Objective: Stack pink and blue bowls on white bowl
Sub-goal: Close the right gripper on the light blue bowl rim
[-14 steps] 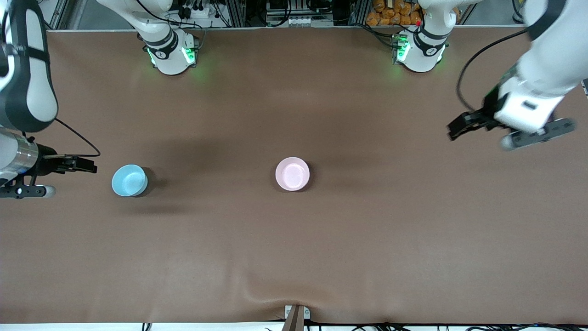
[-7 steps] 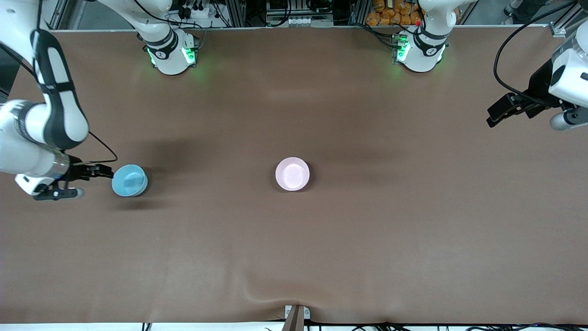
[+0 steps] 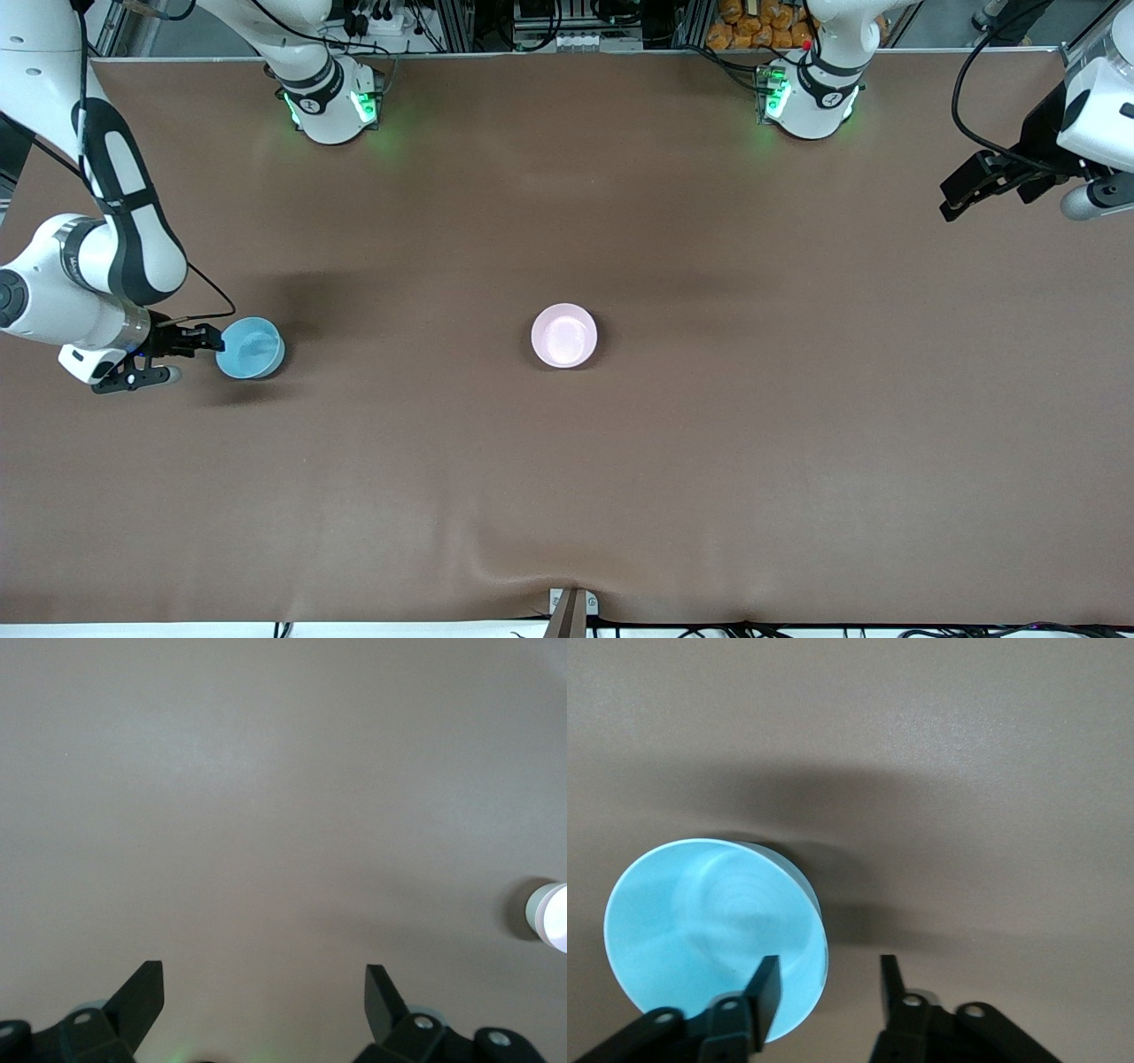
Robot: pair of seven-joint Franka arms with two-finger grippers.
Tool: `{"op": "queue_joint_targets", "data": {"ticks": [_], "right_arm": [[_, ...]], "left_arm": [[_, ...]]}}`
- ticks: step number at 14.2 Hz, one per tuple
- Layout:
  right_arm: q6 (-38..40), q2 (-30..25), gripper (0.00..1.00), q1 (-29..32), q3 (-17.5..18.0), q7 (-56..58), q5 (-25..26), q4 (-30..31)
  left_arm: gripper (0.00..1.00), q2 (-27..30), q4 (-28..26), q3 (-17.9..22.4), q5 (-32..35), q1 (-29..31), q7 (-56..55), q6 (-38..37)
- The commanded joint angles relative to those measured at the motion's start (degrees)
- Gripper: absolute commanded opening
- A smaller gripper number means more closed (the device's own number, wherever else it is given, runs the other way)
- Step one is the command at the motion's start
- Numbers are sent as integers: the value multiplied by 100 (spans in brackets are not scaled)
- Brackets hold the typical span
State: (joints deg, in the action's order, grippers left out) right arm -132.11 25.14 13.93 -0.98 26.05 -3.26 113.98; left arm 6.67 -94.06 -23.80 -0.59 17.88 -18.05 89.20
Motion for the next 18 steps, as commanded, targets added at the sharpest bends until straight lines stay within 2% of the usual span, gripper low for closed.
{"op": "queue_joint_targets", "data": {"ticks": [1, 2, 4, 5, 8, 9, 10, 15, 18], "right_arm": [[-262, 123, 42, 92, 72, 225, -262, 81], [-263, 123, 35, 83, 72, 225, -262, 89], [-315, 141, 34, 83, 72, 225, -263, 98], [-315, 141, 29, 75, 72, 225, -271, 107], [-333, 149, 13, 83, 72, 234, -271, 116], [-368, 149, 10, 83, 72, 234, -263, 151], [-429, 141, 1, 83, 72, 234, -262, 203], [-272, 97, 0, 66, 89, 173, -280, 169], [883, -70, 0, 4, 90, 146, -744, -321]], "left_arm": [[100, 150, -121, 129, -2, 76, 380, -60], [100, 133, -112, 147, -2, 76, 485, -60], [100, 106, -95, 148, -2, 76, 522, -60], [100, 89, -95, 148, 7, 76, 522, -60], [100, 80, -77, 148, 7, 76, 574, -34], [100, 80, -77, 148, 7, 76, 583, -34], [100, 80, -69, 156, 7, 84, 583, -34], [100, 80, 19, 200, 16, 102, 583, -16], [100, 53, 46, 279, -46, -47, 522, 71]]}}
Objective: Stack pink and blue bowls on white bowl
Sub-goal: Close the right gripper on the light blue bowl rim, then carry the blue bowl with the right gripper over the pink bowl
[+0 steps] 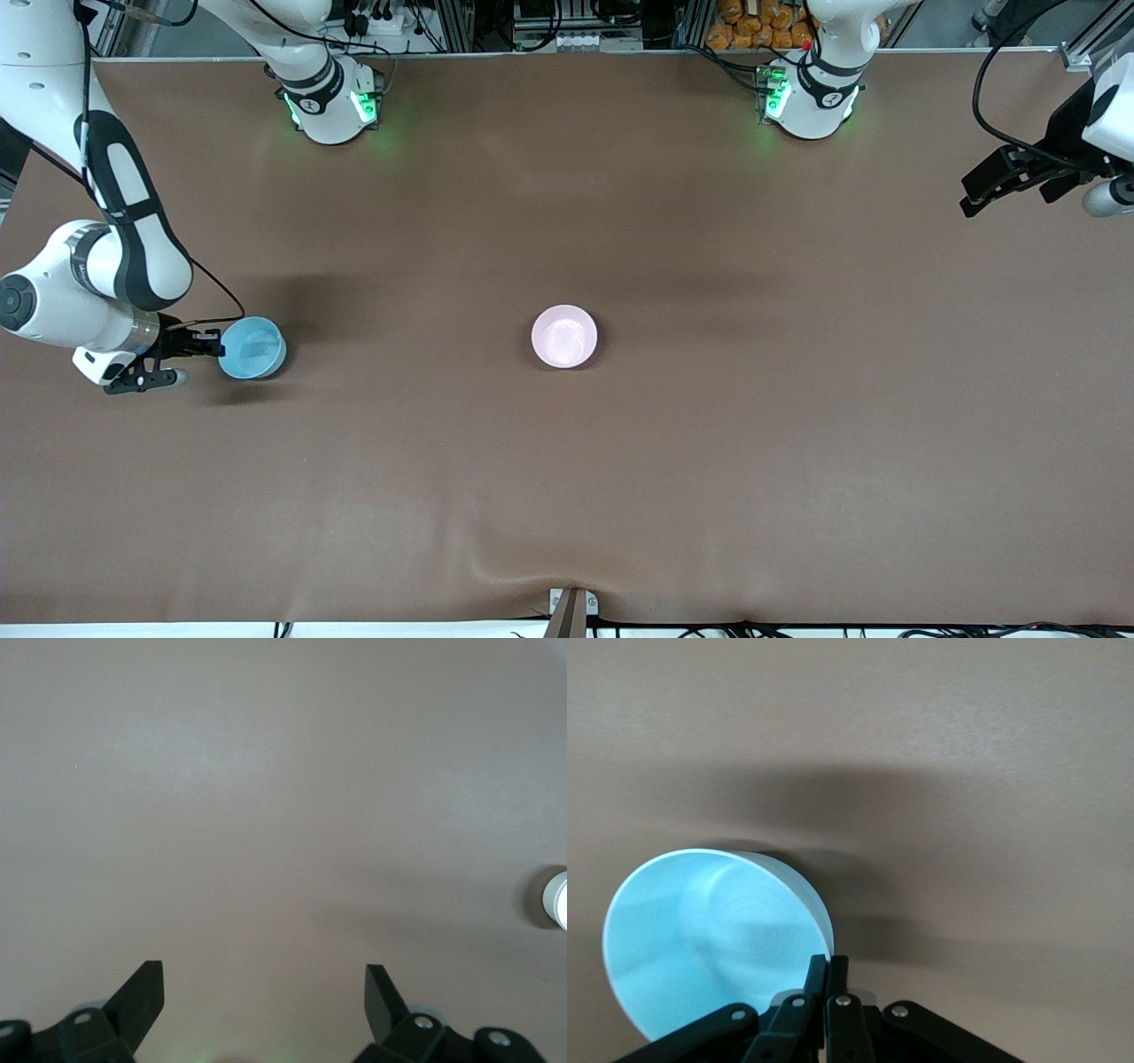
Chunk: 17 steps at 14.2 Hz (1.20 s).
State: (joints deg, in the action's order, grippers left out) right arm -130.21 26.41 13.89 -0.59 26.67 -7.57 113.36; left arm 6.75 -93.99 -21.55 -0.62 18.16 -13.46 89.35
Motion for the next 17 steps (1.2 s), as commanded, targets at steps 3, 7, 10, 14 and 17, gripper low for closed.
{"op": "queue_joint_targets", "data": {"ticks": [3, 7, 10, 14, 17], "right_arm": [[1489, -267, 0, -298, 85, -720, -596, -727], [1516, -522, 0, -852, 541, -2802, -939, -736], [1490, -523, 0, -1063, 1191, -4578, -957, -998], [1368, -479, 0, -1634, 1413, -6189, -1218, -1184], [1096, -461, 0, -2109, 1422, -6989, -1370, -1176]], "left_arm": [[100, -42, 48, 1087, -43, -1082, 133, 56], [100, -217, 118, 2064, 9, -2182, 160, -48], [100, -262, 329, 2454, 27, -2616, 160, -155], [100, -270, 312, 2437, 1, -2598, 160, -128], [100, -279, 303, 2428, -43, -2607, 160, -137]]}}
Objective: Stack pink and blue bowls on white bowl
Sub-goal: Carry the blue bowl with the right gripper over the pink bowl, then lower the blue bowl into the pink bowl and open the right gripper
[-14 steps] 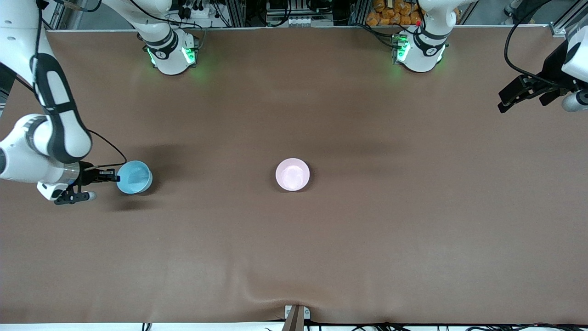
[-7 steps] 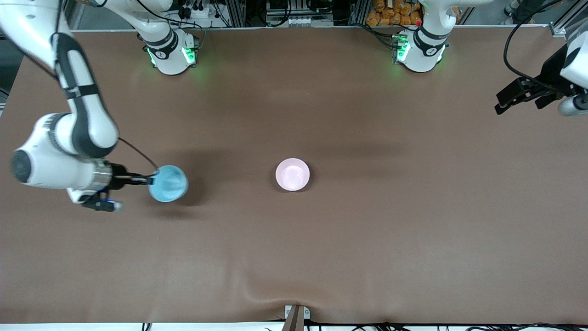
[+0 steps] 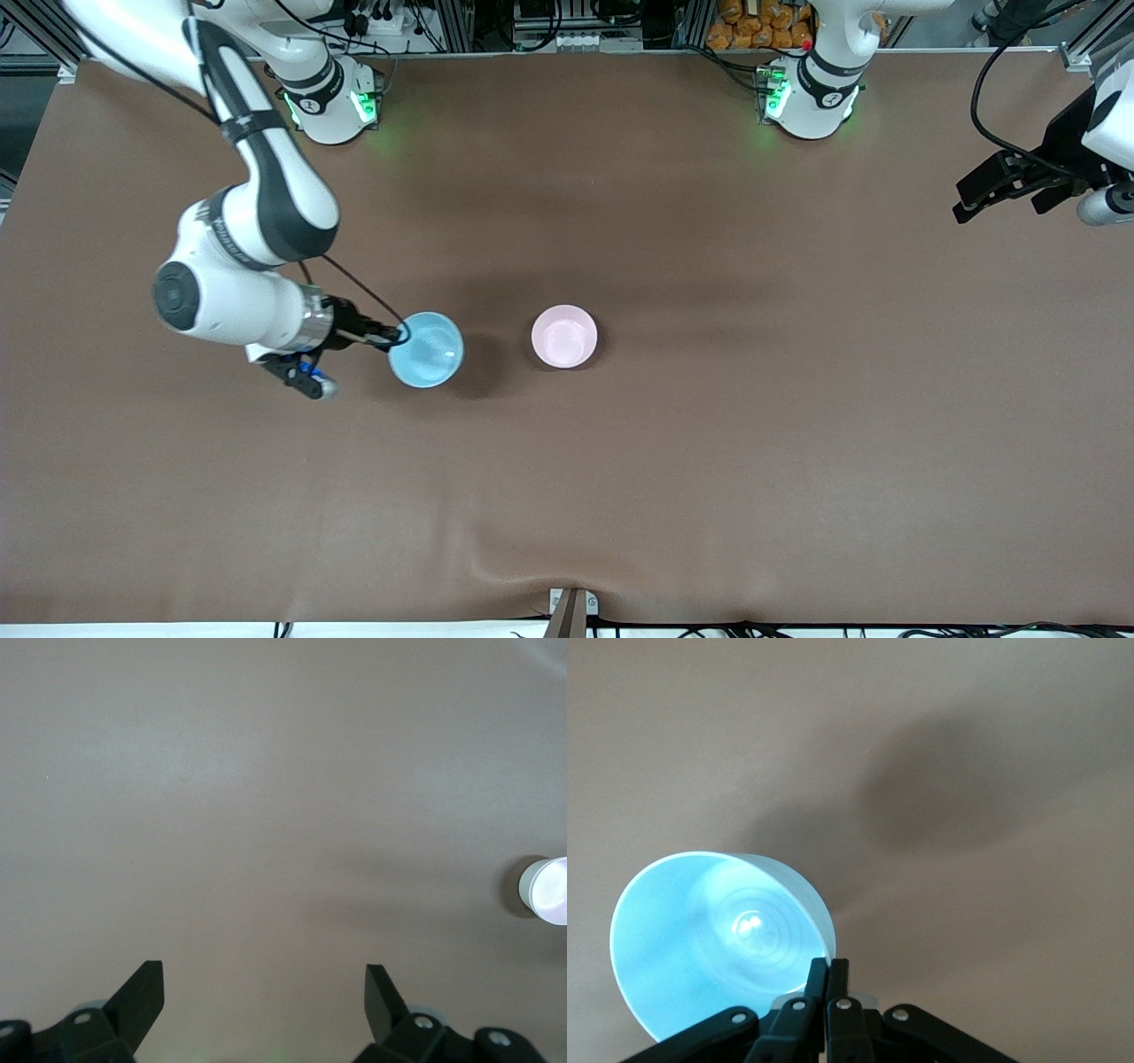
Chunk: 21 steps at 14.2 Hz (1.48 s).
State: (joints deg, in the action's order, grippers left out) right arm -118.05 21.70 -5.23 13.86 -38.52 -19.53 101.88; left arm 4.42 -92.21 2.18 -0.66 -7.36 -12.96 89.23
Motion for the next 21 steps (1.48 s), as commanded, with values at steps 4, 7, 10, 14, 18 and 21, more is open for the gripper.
{"op": "queue_joint_targets", "data": {"ticks": [4, 7, 10, 14, 18, 21], "right_arm": [[-490, 88, 0, -723, -33, -1322, -165, 16], [-1103, 316, 0, -1093, -33, -1701, -165, 164], [-1710, 659, 0, -1576, -33, -2282, -104, 104], [-2029, 809, 0, -1859, -41, -2458, -104, 156], [-2283, 871, 0, -2052, -59, -2467, -104, 244], [-2406, 1010, 0, -2104, -129, -2467, -77, 235]], "left_arm": [[100, -46, 89, 46, -48, -64, 118, -126], [100, 6, 81, 46, -118, -55, 118, -248], [100, 15, 81, 55, -118, -20, 118, -328], [100, 6, 81, 55, -110, -55, 109, -319], [100, 6, 72, 28, -118, -64, 109, -328], [100, 6, 28, -42, -118, -55, 109, -328]]}}
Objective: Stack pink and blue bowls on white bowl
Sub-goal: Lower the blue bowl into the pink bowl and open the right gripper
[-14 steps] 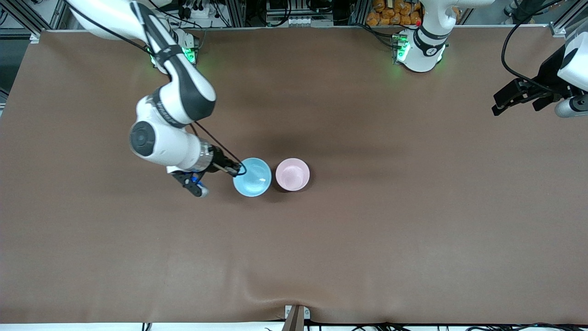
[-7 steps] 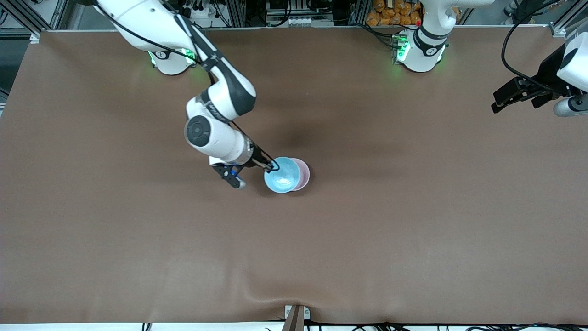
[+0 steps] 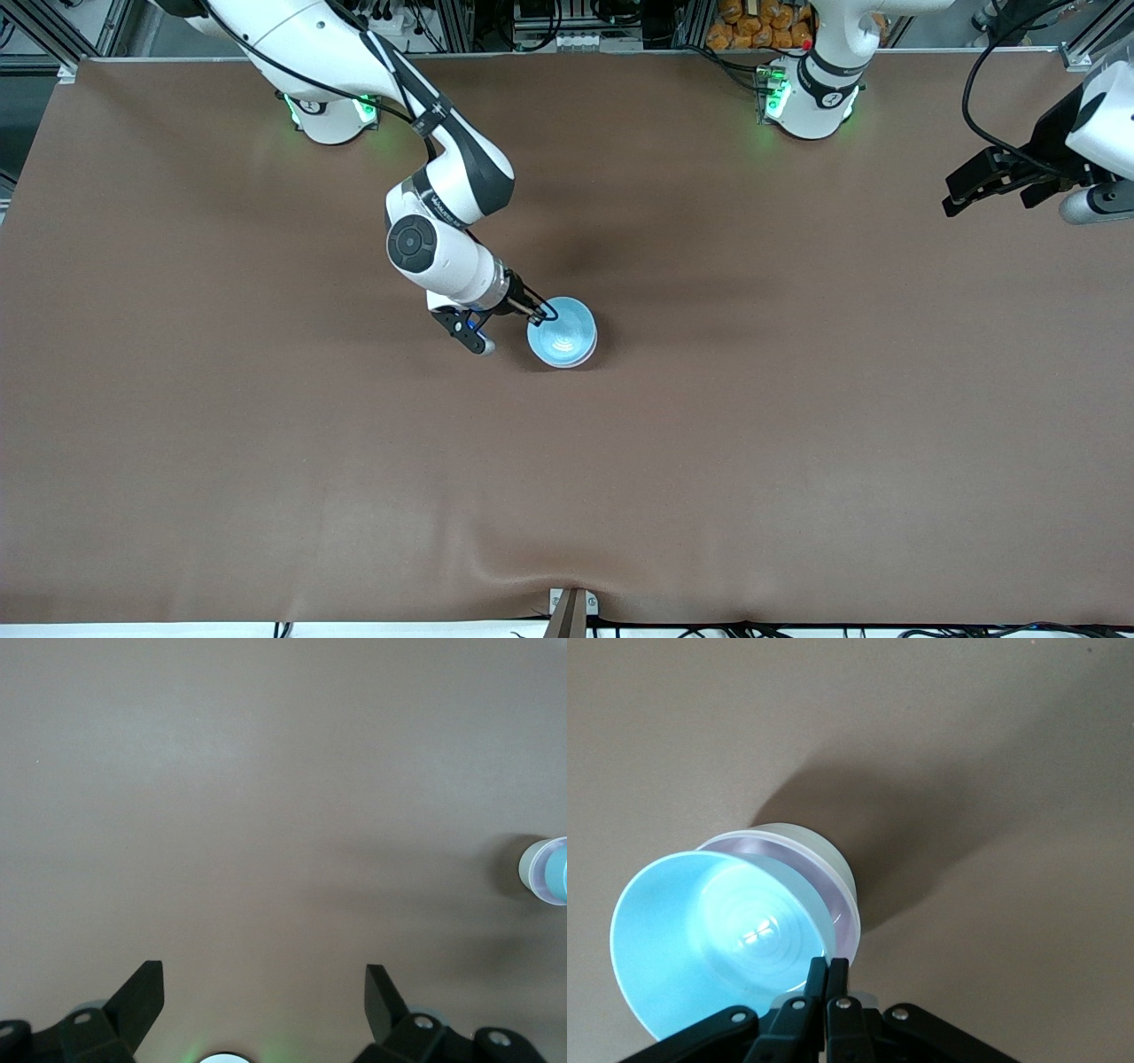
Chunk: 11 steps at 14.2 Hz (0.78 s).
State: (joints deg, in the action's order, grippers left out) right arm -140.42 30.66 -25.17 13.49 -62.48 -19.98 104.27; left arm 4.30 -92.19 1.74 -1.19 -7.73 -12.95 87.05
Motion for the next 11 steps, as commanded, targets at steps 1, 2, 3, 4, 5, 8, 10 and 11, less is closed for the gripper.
{"op": "queue_joint_targets", "data": {"ticks": [1, 2, 3, 4, 5, 8, 10, 11], "right_arm": [[-283, 150, 0, -137, -110, -54, 3, 5], [-284, 168, 0, -137, -118, -54, 81, 14], [-319, 177, 0, -128, -127, -62, 126, 75], [-380, 220, 0, -145, -136, -71, 126, 76], [-424, 256, 0, -137, -136, -80, 126, 76], [-355, 247, 100, -76, -127, -299, 126, 23], [3, 168, 100, -41, -127, -317, 117, -143], [406, 142, 100, 38, -136, -309, 117, -344]], "left_arm": [[100, 27, 17, -7, -66, -18, 109, -118], [100, 27, 17, -7, -66, -18, 109, -118], [100, 27, 17, -7, -66, -18, 109, -118], [100, 27, 17, -7, -66, -18, 109, -118], [100, 27, 17, -7, -66, -18, 109, -118], [100, 27, 17, -16, -66, -18, 117, -135], [100, 27, 17, -43, -66, -18, 118, -153], [100, 27, 17, -43, -66, -18, 118, -162]]}}
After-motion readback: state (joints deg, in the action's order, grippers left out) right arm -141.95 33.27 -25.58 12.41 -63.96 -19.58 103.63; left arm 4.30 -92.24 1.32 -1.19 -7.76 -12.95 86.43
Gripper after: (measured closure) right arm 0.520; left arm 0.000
